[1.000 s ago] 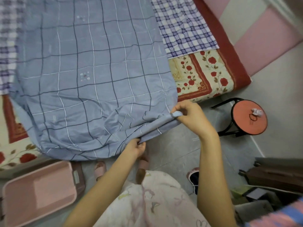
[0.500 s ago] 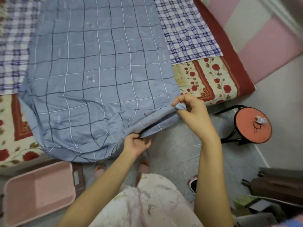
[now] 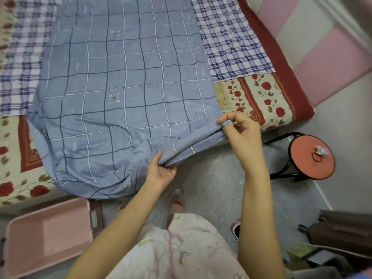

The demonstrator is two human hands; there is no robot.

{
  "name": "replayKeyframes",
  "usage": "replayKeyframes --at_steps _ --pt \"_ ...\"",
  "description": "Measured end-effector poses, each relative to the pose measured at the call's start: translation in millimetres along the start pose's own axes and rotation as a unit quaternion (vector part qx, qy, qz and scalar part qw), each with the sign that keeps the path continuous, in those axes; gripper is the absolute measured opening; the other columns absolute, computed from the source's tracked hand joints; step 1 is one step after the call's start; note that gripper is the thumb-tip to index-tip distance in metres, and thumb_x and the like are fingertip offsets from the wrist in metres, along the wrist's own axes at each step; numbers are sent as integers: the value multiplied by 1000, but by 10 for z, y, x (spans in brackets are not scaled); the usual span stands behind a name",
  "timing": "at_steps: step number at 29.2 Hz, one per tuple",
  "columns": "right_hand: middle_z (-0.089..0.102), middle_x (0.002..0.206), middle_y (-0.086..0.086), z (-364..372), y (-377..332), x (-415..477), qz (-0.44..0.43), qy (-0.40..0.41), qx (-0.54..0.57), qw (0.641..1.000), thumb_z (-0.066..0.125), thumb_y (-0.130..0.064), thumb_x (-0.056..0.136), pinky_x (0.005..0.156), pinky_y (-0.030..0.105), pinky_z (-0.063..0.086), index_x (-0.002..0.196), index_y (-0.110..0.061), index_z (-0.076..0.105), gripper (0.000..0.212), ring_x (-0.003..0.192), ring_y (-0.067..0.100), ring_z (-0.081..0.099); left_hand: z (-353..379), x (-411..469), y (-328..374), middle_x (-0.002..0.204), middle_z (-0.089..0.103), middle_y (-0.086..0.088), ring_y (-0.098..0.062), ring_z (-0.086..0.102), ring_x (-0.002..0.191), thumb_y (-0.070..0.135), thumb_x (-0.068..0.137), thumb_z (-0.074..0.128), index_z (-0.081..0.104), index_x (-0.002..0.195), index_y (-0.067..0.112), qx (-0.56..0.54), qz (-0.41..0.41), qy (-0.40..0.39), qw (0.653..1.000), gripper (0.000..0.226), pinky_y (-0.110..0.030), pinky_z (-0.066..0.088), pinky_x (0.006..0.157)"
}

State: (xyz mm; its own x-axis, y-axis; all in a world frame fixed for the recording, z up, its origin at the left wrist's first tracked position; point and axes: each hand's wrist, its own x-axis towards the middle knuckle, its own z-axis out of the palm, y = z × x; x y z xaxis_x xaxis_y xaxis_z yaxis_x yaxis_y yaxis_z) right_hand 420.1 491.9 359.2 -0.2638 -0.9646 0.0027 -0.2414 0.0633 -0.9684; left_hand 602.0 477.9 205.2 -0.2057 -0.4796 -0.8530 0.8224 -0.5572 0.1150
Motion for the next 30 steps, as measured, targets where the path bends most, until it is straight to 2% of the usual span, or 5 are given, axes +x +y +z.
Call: replayKeyframes --at_steps 7,13,19,25,30 --pt "63 108 5 -22 63 60 18 71 -18 997 58 -9 91 80 35 56 94 -35 69 29 99 22 61 -150 -218 84 81 56 -1 -11 52 69 25 88 61 54 87 13 16 31 59 998 13 -19 44 54" --pt "69 82 6 24 24 9 44 62 -57 995 55 -20 95 56 29 57 103 -24 69 16 54 12 63 -237 -285 188 76 51 0 -8 44 62 27 91 57 54 84 13 68 25 71 995 16 -13 42 41" --pt "67 65 2 84 -68 -72 14 35 -136 990 47 -13 97 60 34 59 107 -18 64 20 54 9 64 -270 -345 146 74 45 -1 -9 43 63 26 93 50 49 80 14 198 -4 76 977 18 -21 46 52" --pt "67 63 4 206 -223 -133 27 -15 -122 992 53 -6 92 59 33 59 100 -19 67 22 53 7 63 -130 -492 -16 113 48 -4 -15 49 96 24 92 55 58 98 17 475 65 62 875 9 -35 43 87" --pt "65 59 0 329 -315 -157 -12 -28 -139 990 52 -7 90 58 30 57 101 -19 71 25 51 8 61 1 -692 -211 128 27 -8 -17 40 112 0 84 59 46 106 15 530 468 23 707 29 -25 35 94"
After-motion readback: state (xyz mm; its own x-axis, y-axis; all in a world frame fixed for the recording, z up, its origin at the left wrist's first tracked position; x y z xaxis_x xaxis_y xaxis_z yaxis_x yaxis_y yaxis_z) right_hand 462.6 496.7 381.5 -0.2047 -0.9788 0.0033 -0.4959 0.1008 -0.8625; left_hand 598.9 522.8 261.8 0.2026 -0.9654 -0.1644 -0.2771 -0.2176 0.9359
